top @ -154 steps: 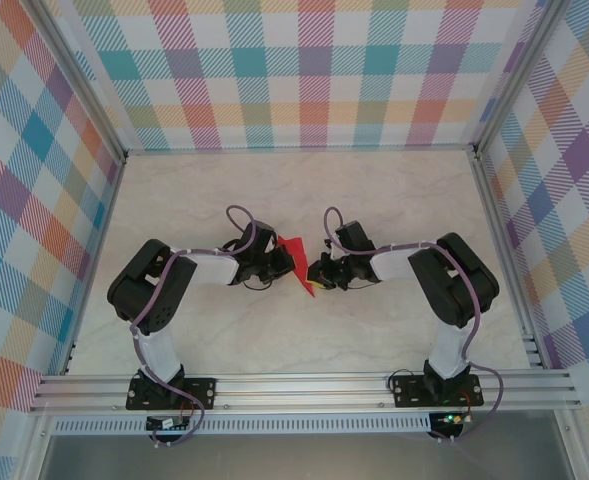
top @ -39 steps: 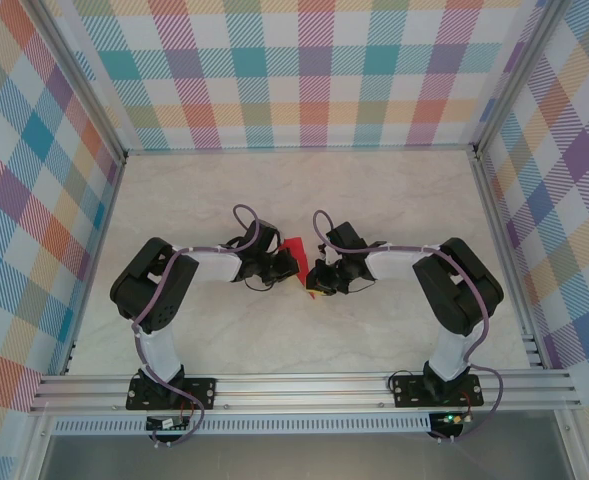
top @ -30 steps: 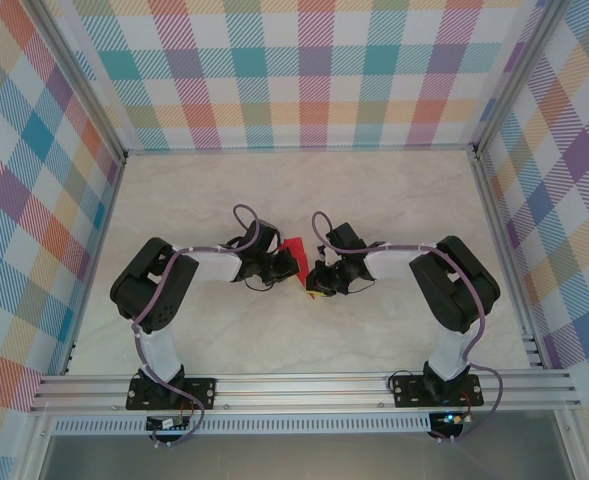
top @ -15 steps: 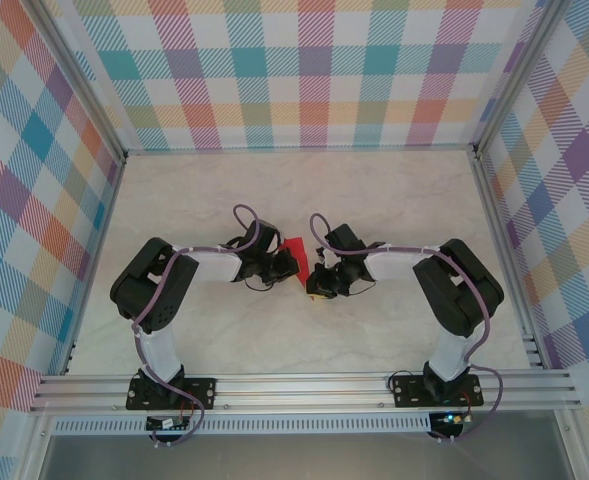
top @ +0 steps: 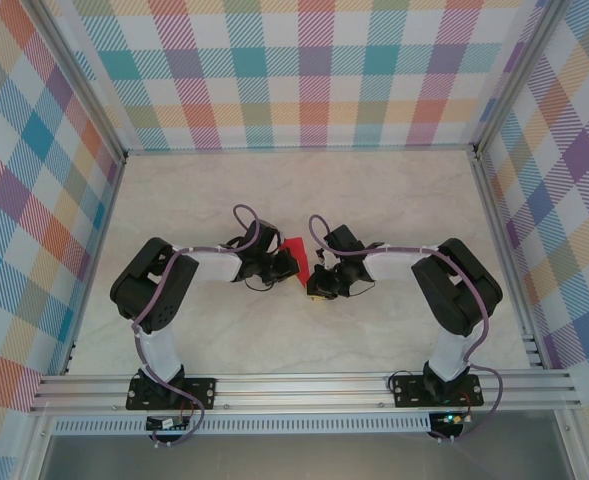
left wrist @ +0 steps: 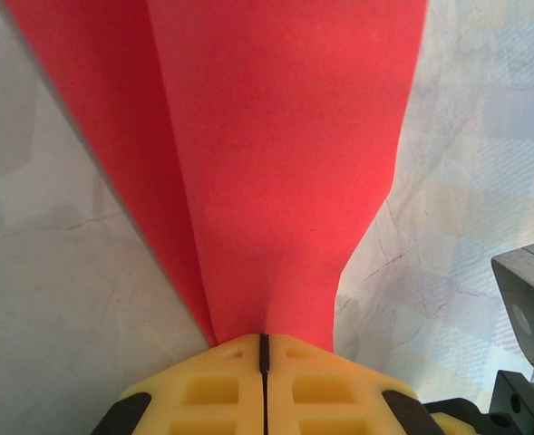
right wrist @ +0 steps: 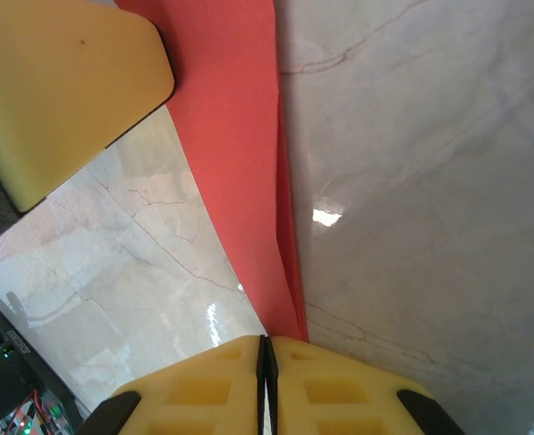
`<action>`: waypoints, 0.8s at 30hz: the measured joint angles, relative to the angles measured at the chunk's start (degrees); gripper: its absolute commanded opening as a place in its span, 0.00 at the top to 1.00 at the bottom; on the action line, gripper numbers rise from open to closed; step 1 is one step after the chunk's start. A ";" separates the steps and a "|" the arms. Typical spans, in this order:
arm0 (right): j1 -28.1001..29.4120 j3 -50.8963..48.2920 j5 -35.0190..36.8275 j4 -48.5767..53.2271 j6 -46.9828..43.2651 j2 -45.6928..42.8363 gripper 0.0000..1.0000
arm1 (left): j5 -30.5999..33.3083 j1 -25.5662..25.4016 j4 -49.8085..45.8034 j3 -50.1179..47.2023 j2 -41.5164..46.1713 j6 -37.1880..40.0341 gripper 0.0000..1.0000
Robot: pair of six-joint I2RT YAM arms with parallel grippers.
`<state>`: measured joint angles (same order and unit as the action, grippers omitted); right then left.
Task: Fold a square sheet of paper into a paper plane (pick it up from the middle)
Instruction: Fold the wing for the fifth time at the center of the table.
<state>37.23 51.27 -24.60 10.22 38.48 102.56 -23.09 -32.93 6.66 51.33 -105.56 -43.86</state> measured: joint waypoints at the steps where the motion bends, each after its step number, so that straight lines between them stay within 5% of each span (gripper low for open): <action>1: 0.00 -0.13 0.11 0.00 -0.02 -0.11 0.88 | 0.00 0.00 -0.13 0.09 -0.02 0.00 0.93; 24: 0.00 -1.84 2.43 3.72 -1.46 -8.85 0.85 | -0.02 0.00 -0.50 0.33 -0.13 0.00 0.93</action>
<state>37.23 49.43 -22.17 13.93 37.01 93.71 -23.11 -32.93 6.15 51.66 -105.69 -43.86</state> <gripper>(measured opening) 0.155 0.072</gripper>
